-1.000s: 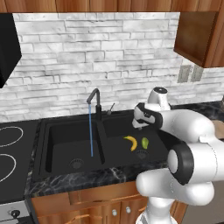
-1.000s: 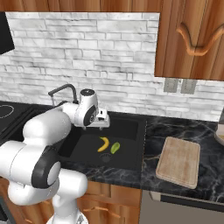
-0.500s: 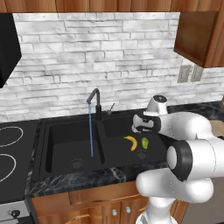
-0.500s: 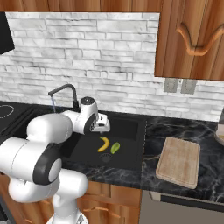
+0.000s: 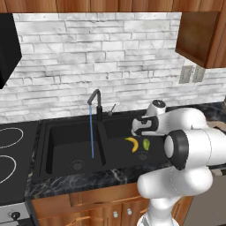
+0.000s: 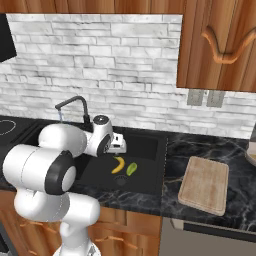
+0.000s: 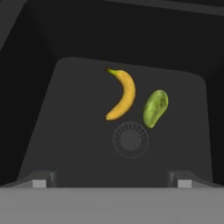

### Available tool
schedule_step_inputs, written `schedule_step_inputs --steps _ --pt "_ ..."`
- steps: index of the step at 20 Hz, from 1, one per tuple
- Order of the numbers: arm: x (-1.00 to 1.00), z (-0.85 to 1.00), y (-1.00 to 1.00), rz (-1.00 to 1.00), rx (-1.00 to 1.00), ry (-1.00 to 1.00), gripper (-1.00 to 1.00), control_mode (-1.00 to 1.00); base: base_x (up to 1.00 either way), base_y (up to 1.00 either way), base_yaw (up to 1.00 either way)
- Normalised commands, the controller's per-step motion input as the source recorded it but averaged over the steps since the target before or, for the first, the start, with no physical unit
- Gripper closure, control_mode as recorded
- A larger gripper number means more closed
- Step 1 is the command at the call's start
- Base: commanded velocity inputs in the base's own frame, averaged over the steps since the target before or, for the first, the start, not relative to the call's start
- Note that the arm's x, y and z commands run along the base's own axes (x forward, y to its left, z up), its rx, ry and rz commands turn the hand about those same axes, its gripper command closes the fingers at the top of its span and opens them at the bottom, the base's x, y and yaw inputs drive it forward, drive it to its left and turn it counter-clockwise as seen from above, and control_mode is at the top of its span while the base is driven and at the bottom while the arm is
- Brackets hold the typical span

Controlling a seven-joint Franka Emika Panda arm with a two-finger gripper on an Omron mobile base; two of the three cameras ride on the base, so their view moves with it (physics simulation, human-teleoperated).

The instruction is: Pick the mango, banana from the sink and place them on the cutting board to airdry. Then turn off the sink faucet.

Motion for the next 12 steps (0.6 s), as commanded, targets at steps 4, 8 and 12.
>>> schedule_step_inputs --steps 4,8,12 --pt "0.14 -0.22 0.0 0.0 0.0 0.01 -1.0 -1.0 0.0 0.0 0.0" --pt "0.13 -0.25 0.0 0.0 0.0 0.02 -1.0 -1.0 0.0 0.0 0.0" --pt "0.12 -0.23 0.0 0.0 0.01 0.03 -1.0 -1.0 0.0 0.0 0.0"
